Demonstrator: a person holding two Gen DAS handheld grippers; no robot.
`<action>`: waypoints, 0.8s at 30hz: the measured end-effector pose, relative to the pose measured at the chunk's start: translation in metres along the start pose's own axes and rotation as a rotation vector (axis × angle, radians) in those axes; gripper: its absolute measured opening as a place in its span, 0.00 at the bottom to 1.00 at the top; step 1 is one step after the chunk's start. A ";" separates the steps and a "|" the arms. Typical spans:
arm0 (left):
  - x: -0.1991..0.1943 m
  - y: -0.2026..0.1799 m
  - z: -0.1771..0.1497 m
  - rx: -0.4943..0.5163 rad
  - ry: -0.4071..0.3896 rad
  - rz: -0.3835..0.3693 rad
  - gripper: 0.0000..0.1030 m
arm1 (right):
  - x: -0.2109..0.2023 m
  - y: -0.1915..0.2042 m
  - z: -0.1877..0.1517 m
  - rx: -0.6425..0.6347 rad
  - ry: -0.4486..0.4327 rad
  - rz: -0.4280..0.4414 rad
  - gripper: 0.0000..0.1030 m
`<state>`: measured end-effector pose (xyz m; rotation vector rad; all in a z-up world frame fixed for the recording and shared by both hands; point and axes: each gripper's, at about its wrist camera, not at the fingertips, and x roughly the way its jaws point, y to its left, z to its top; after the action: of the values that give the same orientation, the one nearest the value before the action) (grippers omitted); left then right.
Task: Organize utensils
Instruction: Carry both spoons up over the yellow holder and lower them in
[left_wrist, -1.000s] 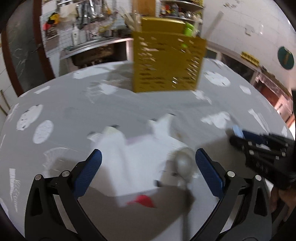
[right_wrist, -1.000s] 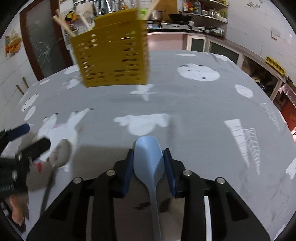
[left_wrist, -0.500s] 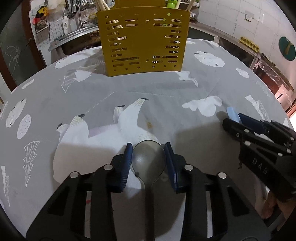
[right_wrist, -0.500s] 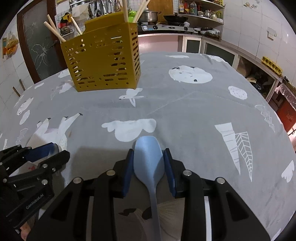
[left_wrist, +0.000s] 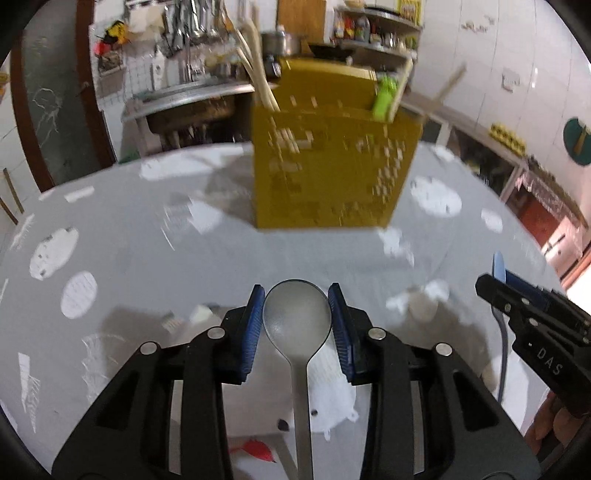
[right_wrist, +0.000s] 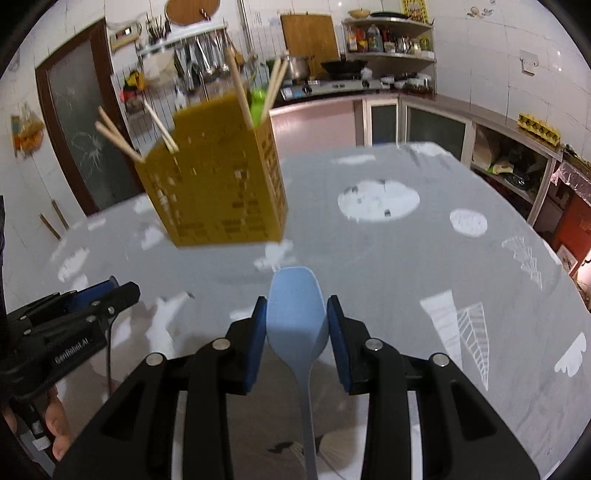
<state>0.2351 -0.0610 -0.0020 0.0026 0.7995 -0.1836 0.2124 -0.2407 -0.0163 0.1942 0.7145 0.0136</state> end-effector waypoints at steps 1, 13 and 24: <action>-0.004 0.002 0.003 -0.004 -0.019 -0.002 0.33 | -0.003 0.001 0.003 0.003 -0.015 0.005 0.32; -0.055 0.009 0.023 0.039 -0.263 0.068 0.33 | -0.026 0.013 0.025 0.000 -0.234 0.025 0.32; -0.063 0.014 0.031 0.071 -0.364 0.095 0.33 | -0.036 0.023 0.036 -0.045 -0.382 0.016 0.32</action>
<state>0.2166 -0.0392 0.0633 0.0728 0.4289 -0.1172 0.2100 -0.2272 0.0375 0.1537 0.3311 0.0079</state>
